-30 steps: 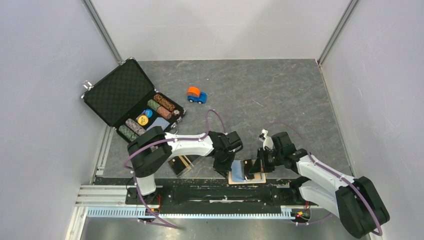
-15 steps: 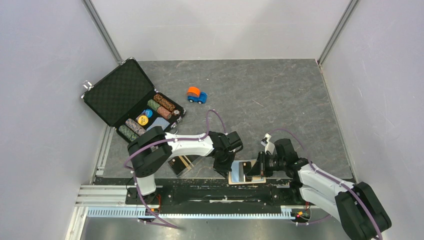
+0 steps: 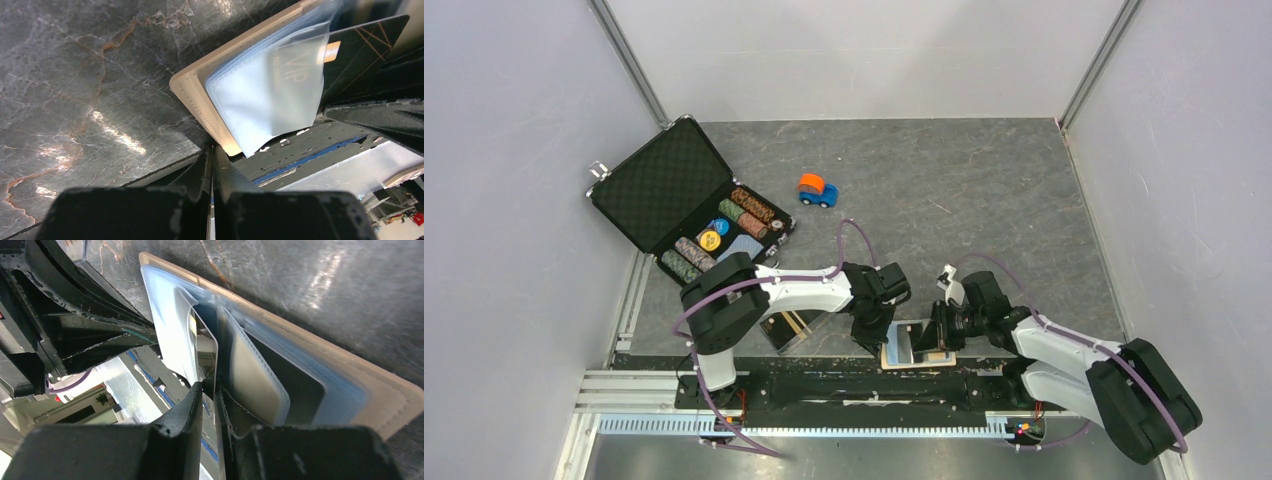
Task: Put the credit cards into the card holder
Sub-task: Insert the credit card into the card holder.
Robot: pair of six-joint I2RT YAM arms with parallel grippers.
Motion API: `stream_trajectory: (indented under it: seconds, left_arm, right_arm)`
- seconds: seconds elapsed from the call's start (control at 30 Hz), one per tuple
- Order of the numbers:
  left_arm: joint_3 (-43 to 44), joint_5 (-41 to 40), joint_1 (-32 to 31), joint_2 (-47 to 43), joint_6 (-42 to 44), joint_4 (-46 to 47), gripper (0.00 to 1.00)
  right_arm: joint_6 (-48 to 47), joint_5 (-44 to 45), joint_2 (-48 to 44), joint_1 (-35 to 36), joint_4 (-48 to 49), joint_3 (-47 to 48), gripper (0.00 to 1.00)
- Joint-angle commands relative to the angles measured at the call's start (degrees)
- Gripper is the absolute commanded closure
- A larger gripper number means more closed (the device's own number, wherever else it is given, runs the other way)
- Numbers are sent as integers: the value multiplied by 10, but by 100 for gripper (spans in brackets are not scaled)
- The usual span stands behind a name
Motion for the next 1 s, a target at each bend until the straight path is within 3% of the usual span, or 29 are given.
stream_trajectory:
  seconds: [0.0, 0.17, 0.47, 0.97]
  left_arm:
    - [-5, -12, -17, 41, -25, 34, 98]
    - [-6, -14, -17, 37, -25, 34, 98]
    - [-5, -14, -16, 35, -25, 34, 98]
    - [5, -12, -16, 27, -30, 52, 98]
  right_arm:
    - [0, 50, 21, 35, -7, 8, 84]
    - [-8, 90, 31, 73, -53, 44, 82]
    - [-69, 189, 8, 77, -221, 120, 61]
    - [-100, 236, 20, 85, -271, 141, 27]
